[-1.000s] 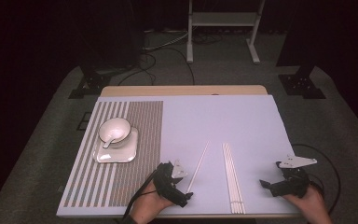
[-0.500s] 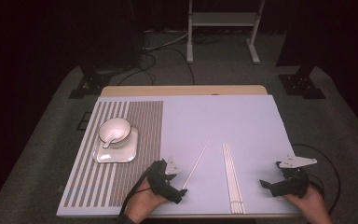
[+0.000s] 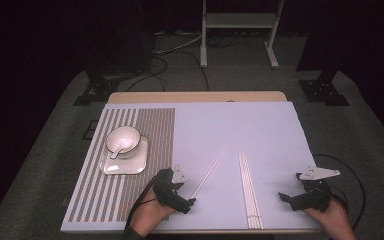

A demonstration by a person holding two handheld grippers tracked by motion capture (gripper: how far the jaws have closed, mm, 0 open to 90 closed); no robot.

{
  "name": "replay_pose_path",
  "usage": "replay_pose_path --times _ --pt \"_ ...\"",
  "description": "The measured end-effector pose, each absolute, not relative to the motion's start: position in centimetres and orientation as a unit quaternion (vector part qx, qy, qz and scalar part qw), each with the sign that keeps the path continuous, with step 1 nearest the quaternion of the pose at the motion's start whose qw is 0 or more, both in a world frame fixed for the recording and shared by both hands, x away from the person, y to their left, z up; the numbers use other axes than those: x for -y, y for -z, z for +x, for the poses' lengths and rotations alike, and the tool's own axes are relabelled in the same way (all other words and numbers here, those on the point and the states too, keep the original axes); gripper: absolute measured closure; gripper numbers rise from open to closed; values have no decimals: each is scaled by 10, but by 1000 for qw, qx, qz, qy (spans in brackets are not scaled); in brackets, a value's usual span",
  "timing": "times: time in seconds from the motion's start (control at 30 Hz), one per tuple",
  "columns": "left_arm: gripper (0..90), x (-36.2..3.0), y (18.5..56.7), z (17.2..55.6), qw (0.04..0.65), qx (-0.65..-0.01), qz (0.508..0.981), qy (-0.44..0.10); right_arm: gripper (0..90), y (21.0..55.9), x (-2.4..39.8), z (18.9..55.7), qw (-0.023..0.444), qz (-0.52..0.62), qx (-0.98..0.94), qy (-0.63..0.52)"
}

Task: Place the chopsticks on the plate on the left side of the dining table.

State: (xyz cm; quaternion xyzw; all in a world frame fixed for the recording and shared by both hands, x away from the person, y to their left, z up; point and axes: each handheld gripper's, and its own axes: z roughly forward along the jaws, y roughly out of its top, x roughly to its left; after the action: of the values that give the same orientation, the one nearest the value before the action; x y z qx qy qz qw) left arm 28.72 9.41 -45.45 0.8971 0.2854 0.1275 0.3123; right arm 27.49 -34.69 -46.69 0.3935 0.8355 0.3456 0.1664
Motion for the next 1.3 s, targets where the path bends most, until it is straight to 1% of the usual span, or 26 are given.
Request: replay_pose_path --times 0.5,0.83,1.3 --pt "3 -109 453 295 305 -303 891 -147 0 467 347 275 166 394 -835 -346" --pt "3 -110 453 296 304 -304 890 -150 0 467 347 275 166 393 -836 -345" --pt "4 -98 445 296 338 -306 880 -136 0 467 347 275 166 393 -836 -345"
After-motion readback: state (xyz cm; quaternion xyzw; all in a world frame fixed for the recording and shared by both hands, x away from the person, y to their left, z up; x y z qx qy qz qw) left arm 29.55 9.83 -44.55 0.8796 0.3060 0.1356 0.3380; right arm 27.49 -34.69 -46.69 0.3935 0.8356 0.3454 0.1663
